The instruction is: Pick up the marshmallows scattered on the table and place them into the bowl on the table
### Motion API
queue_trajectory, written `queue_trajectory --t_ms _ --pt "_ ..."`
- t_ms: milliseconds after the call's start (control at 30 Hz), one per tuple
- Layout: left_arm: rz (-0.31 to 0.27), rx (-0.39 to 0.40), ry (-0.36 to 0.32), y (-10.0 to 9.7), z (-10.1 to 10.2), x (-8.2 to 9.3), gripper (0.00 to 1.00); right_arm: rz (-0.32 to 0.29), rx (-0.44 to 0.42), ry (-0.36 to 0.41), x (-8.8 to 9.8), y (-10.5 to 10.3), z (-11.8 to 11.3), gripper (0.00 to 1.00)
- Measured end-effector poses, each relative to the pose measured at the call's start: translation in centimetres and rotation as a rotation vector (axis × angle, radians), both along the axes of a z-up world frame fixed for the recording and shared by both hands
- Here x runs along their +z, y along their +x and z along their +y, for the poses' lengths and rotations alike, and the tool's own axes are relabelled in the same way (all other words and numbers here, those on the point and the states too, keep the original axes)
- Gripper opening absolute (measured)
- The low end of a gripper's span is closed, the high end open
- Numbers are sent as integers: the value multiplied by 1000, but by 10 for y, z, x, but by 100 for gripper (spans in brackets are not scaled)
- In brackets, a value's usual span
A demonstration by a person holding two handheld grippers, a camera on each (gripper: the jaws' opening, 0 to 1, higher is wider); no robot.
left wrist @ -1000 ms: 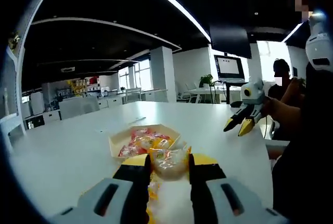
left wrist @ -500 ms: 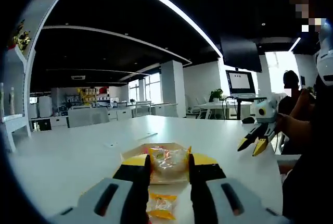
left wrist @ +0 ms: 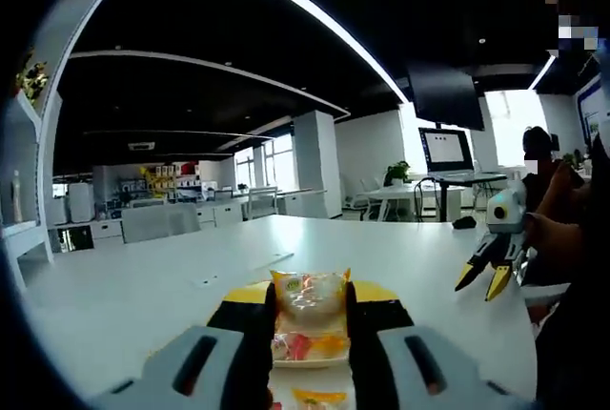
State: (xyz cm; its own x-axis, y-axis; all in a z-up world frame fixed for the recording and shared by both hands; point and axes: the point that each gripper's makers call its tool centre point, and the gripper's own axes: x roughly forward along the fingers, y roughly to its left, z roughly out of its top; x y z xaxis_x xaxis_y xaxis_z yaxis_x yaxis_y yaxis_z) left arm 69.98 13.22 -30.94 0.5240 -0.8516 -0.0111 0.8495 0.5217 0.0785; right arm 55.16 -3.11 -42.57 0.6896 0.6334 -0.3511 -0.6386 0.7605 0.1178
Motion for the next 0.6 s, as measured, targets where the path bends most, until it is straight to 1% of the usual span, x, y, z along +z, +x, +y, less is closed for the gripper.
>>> queue_trajectory --t_ms 100,267,367,600 --pt "9 3 10 11 -4 1 30 1 -5 2 0 0 -2 37" --pt "21 -2 18 20 -12 -2 30 0 -6 2 0 1 -1 37" --pt "30 -10 27 26 -20 -5 30 -1 0 5 0 0 2 37" --pt "53 -3 41 46 -33 -10 30 -1 -4 0 0 0 0 37"
